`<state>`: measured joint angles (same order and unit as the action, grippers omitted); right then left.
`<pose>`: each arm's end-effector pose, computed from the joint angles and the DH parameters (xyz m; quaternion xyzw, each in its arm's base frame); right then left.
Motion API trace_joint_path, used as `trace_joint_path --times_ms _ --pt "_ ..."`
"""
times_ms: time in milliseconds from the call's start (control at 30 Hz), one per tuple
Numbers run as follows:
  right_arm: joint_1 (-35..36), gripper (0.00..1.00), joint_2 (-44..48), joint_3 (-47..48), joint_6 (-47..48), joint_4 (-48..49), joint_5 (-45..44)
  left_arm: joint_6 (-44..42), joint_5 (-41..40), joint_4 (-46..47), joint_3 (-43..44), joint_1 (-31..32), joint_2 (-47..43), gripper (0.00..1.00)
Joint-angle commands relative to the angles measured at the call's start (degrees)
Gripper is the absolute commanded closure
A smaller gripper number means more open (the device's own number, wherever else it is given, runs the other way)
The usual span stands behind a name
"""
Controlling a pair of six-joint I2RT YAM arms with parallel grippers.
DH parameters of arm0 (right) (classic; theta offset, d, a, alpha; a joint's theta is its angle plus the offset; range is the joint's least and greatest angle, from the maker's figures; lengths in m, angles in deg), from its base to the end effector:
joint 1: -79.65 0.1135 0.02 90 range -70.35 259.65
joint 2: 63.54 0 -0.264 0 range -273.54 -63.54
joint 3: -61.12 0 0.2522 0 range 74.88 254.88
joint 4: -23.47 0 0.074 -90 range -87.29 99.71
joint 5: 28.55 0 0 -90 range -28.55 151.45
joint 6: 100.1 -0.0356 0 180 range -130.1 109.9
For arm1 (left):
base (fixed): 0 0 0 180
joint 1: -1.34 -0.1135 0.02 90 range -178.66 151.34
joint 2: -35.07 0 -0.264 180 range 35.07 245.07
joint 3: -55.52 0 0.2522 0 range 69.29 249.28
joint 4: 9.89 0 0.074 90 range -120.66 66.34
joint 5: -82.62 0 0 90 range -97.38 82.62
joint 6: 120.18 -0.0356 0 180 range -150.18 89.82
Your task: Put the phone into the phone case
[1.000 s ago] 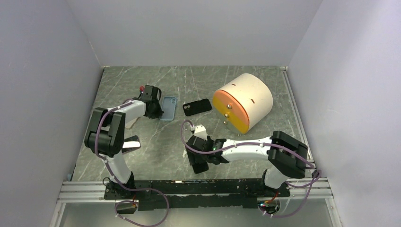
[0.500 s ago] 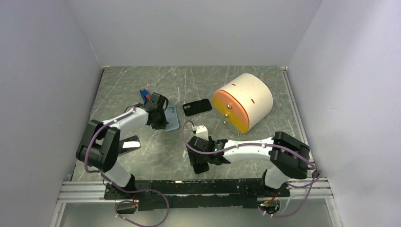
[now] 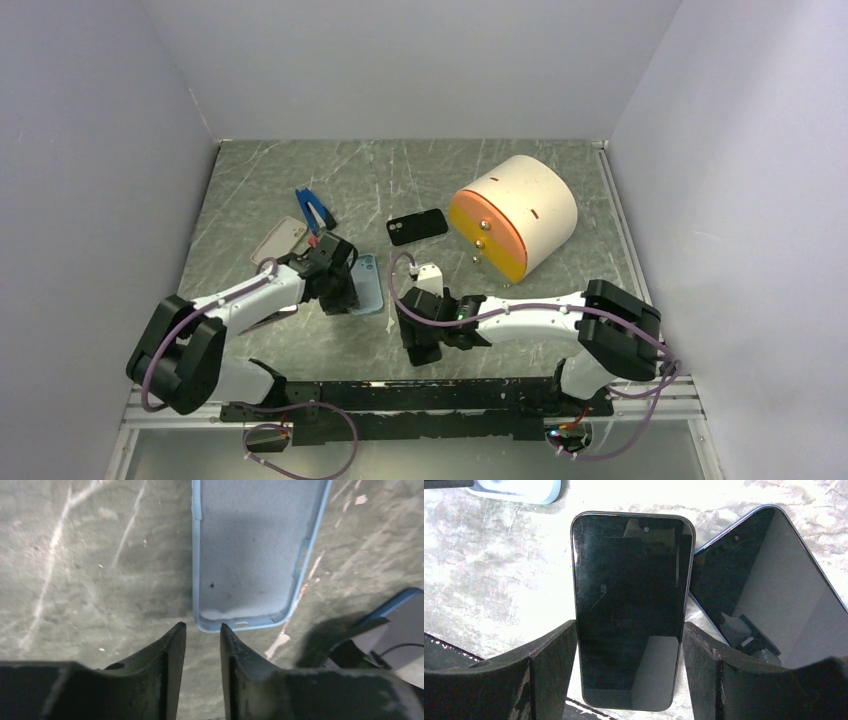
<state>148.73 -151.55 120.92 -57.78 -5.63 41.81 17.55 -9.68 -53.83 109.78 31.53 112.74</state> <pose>0.1151 0.2677 0.1676 -0.1284 0.9380 0.1503 0.2847 0.2058 -0.1181 0.1701 -0.1534 0.9683 -0.1081 0.1650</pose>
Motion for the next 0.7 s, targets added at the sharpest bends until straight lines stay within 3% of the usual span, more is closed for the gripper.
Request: trace_joint_path --times_ms 0,100,367,500,667 --pt "-0.03 0.53 2.31 2.25 -0.92 2.92 -2.65 3.03 3.43 0.60 0.47 -0.10 -4.46 0.56" --pt "-0.03 0.54 2.23 3.00 -0.60 3.49 -2.99 1.11 4.92 0.07 2.27 -2.55 -6.18 0.47" --pt "-0.37 0.56 -0.55 7.71 1.32 5.09 -3.80 -3.13 18.70 5.12 1.63 -19.96 -5.55 0.49" --pt "-1.15 0.57 -1.90 10.59 2.21 6.99 -3.92 -1.57 31.90 14.18 -1.44 -27.46 -2.07 0.50" --pt "-3.33 0.58 -2.79 12.91 2.44 10.71 -2.88 -2.39 30.19 13.84 -1.47 -29.99 -0.45 0.53"
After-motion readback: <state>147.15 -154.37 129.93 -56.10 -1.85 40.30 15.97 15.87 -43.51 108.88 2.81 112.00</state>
